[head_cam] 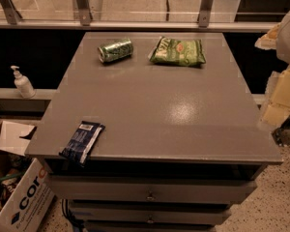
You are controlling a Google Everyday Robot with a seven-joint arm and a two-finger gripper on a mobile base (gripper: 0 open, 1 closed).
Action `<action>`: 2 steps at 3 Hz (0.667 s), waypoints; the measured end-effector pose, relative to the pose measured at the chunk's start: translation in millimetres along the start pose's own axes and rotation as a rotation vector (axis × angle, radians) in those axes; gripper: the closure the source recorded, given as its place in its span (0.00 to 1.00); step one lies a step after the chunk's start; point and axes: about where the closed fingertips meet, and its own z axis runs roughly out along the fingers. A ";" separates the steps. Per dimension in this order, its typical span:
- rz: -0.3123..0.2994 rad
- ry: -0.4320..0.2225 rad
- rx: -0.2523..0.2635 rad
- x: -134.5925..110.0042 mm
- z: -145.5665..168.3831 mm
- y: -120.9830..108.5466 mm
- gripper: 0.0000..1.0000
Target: Place green can upright
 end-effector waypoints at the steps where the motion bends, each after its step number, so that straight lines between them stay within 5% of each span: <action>1: -0.003 -0.017 0.009 -5.3 0.1 -2.8 0.00; 2: -0.033 -0.061 0.017 -35.6 14.7 -19.7 0.00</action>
Offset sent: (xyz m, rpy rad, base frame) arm 0.0696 0.0680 -0.0102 0.0900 -0.0568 0.0971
